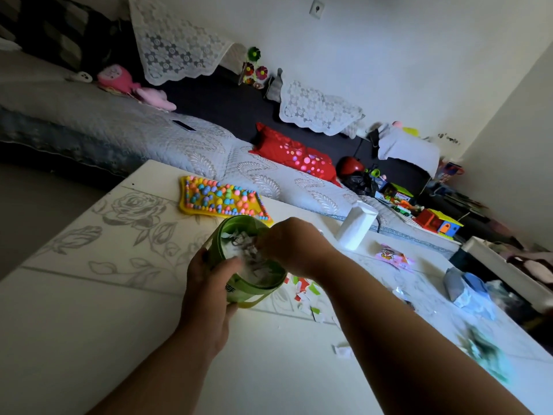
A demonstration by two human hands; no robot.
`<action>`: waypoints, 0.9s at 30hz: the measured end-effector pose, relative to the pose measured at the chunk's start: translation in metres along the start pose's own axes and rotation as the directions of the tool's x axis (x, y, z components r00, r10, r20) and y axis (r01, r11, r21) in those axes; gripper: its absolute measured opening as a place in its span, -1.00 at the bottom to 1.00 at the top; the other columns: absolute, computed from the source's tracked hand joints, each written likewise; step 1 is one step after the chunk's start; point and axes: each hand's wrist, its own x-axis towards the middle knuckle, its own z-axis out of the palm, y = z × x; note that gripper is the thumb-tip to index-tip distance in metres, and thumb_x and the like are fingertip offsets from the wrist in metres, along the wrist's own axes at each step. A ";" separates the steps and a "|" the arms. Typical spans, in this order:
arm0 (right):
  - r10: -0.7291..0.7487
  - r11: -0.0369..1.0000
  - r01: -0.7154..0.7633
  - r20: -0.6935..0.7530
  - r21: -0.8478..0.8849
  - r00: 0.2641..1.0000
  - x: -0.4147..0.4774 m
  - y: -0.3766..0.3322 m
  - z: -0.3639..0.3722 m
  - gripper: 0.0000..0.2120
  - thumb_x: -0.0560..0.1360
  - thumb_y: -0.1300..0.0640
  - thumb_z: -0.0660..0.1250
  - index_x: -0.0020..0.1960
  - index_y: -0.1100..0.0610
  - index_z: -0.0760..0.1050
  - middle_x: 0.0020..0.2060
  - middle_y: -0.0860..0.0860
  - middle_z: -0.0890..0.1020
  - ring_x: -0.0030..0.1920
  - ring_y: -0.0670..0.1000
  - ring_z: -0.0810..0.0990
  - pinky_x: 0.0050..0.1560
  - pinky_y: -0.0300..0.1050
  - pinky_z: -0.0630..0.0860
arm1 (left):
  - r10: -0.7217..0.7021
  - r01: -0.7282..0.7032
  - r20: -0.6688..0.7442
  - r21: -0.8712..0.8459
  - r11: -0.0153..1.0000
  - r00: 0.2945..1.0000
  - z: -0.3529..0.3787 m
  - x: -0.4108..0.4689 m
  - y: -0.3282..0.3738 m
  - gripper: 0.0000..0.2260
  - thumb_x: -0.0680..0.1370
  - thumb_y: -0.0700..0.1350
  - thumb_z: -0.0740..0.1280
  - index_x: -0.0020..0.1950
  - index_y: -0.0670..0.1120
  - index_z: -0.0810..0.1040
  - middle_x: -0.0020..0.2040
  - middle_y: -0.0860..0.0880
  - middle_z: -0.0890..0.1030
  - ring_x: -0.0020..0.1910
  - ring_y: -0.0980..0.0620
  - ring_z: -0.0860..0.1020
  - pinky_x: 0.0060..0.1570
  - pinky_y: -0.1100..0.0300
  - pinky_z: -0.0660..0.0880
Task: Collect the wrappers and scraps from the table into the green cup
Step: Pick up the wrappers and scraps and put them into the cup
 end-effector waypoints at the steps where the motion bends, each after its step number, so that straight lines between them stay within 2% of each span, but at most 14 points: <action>1: 0.022 0.997 -0.019 -0.037 0.079 0.999 -0.006 0.007 -0.005 -0.71 0.55 0.06 0.23 0.12 0.18 0.61 0.08 0.16 0.64 0.09 0.19 0.58 0.12 0.03 0.52 | -0.006 0.006 -0.002 0.003 1.000 1.000 0.001 0.001 -0.002 -0.56 0.53 -0.19 0.37 0.35 0.17 0.48 0.29 0.01 0.59 0.19 -0.08 0.57 0.13 -0.09 0.50; 3: 0.077 0.969 -0.042 -0.138 0.244 0.987 -0.019 0.026 -0.012 -0.79 0.50 0.10 0.34 0.03 0.16 0.66 0.05 0.08 0.68 0.06 0.10 0.63 0.13 0.00 0.53 | -0.012 0.012 0.002 0.013 1.000 1.000 0.004 0.001 -0.004 -0.57 0.53 -0.19 0.35 0.36 0.15 0.48 0.27 0.01 0.60 0.19 -0.08 0.57 0.11 -0.08 0.51; 5: 0.158 0.941 -0.099 -0.161 0.325 0.974 -0.033 0.053 -0.012 -0.84 0.47 0.19 0.38 0.01 0.17 0.67 0.01 0.03 0.70 0.01 0.01 0.65 0.12 -0.10 0.54 | -0.007 0.007 0.009 0.025 1.000 1.000 0.007 0.001 -0.005 -0.59 0.55 -0.19 0.34 0.36 0.12 0.49 0.20 0.03 0.62 0.14 -0.04 0.59 0.04 -0.03 0.53; 7: 0.300 0.869 -0.246 -0.062 0.429 0.952 -0.051 0.088 -0.002 -0.85 0.42 0.25 0.42 -0.02 0.17 0.67 -0.05 0.06 0.71 -0.08 0.00 0.67 0.09 -0.11 0.58 | -0.008 0.008 0.014 0.043 0.999 1.000 0.009 0.002 -0.009 -0.62 0.56 -0.17 0.32 0.36 0.09 0.49 0.14 0.04 0.63 0.08 -0.03 0.59 -0.02 0.02 0.52; 8: 0.346 0.855 -0.319 0.008 0.410 0.938 -0.060 0.108 0.008 -0.83 0.40 0.24 0.43 -0.01 0.14 0.67 -0.03 0.07 0.71 -0.09 0.01 0.67 0.09 -0.11 0.58 | -0.010 0.009 0.018 0.050 0.999 1.000 0.010 0.003 -0.011 -0.63 0.57 -0.16 0.32 0.37 0.08 0.49 0.13 0.04 0.63 0.06 -0.02 0.59 -0.05 0.04 0.52; 11: 0.471 0.844 -0.505 0.201 0.180 0.859 -0.090 0.158 0.052 -0.66 0.36 0.08 0.49 0.13 0.01 0.60 0.12 0.03 0.65 0.06 -0.01 0.62 0.02 -0.24 0.44 | -0.027 0.024 0.034 0.063 0.998 0.999 0.013 0.006 -0.016 -0.68 0.58 -0.15 0.31 0.31 0.10 0.51 0.07 0.06 0.64 0.02 -0.01 0.60 -0.11 0.08 0.52; 14: 0.577 0.751 -0.628 0.259 0.204 0.775 -0.113 0.180 0.095 -0.37 0.31 -0.16 0.48 0.32 0.02 0.45 0.29 0.04 0.51 0.27 0.04 0.50 0.09 -0.19 0.39 | -0.034 0.030 0.056 0.071 0.997 0.998 0.017 0.006 -0.020 -0.73 0.58 -0.14 0.30 0.23 0.13 0.52 0.01 0.09 0.64 0.02 -0.01 0.60 -0.08 0.08 0.52; 16: 0.606 0.725 -0.643 0.216 0.247 0.766 -0.114 0.184 0.117 -0.28 0.22 -0.37 0.34 0.25 0.01 0.49 0.22 0.05 0.56 0.25 0.08 0.51 0.11 -0.12 0.42 | -0.040 0.035 0.063 0.080 0.996 0.997 0.018 0.007 -0.023 -0.73 0.57 -0.12 0.31 0.23 0.15 0.52 0.04 0.09 0.64 0.07 -0.03 0.59 -0.04 0.05 0.51; 18: 0.650 0.701 -0.660 0.140 0.269 0.747 -0.109 0.184 0.131 -0.34 0.25 -0.43 0.23 0.12 0.03 0.50 0.07 0.11 0.59 0.14 0.15 0.55 0.05 -0.07 0.48 | -0.048 0.043 0.058 0.086 0.995 0.997 0.019 0.008 -0.026 -0.72 0.57 -0.11 0.32 0.25 0.15 0.52 0.07 0.09 0.63 0.10 -0.03 0.58 -0.01 0.03 0.51; 21: 0.725 0.649 -0.722 0.091 0.239 0.682 -0.102 0.176 0.139 -0.49 0.38 -0.33 0.22 0.13 0.01 0.47 0.10 0.17 0.48 0.13 0.23 0.51 0.10 -0.02 0.46 | -0.059 0.054 0.053 0.093 0.994 0.997 0.020 0.009 -0.029 -0.68 0.56 -0.09 0.33 0.30 0.14 0.53 0.15 0.07 0.63 0.17 -0.05 0.58 0.09 -0.06 0.52; 22: 0.738 0.628 -0.725 0.076 0.283 0.670 -0.100 0.175 0.141 -0.59 0.39 -0.26 0.25 0.05 0.01 0.51 0.07 0.17 0.50 0.09 0.21 0.53 0.06 -0.03 0.48 | -0.064 0.059 0.060 0.086 0.995 0.996 0.021 0.009 -0.028 -0.68 0.57 -0.10 0.32 0.31 0.14 0.53 0.16 0.07 0.63 0.17 -0.05 0.58 0.11 -0.08 0.52; 23: 0.747 0.606 -0.716 0.060 0.348 0.662 -0.098 0.175 0.142 -0.71 0.38 -0.19 0.28 -0.09 0.02 0.53 -0.01 0.15 0.55 0.00 0.18 0.56 -0.04 -0.06 0.50 | -0.068 0.063 0.069 0.078 0.995 0.995 0.022 0.010 -0.029 -0.69 0.57 -0.11 0.32 0.30 0.14 0.53 0.15 0.08 0.63 0.16 -0.04 0.58 0.11 -0.07 0.52; 25: 0.751 0.577 -0.687 0.042 0.442 0.658 -0.097 0.178 0.142 -0.77 0.38 -0.06 0.36 -0.29 0.10 0.50 -0.23 0.11 0.62 -0.17 0.13 0.59 -0.27 -0.12 0.45 | -0.079 0.073 0.082 0.076 0.994 0.993 0.023 0.009 -0.030 -0.73 0.58 -0.12 0.30 0.23 0.15 0.54 0.11 0.09 0.64 0.12 -0.02 0.59 0.06 -0.04 0.53; 27: 0.750 0.552 -0.640 0.018 0.534 0.662 -0.099 0.182 0.138 -0.82 0.40 0.04 0.38 -0.28 0.13 0.55 -0.35 0.08 0.66 -0.29 0.08 0.61 -0.33 -0.14 0.43 | -0.087 0.080 0.091 0.076 0.994 0.992 0.023 0.008 -0.031 -0.77 0.59 -0.14 0.30 0.17 0.15 0.54 0.06 0.10 0.64 0.06 -0.01 0.60 -0.03 0.01 0.55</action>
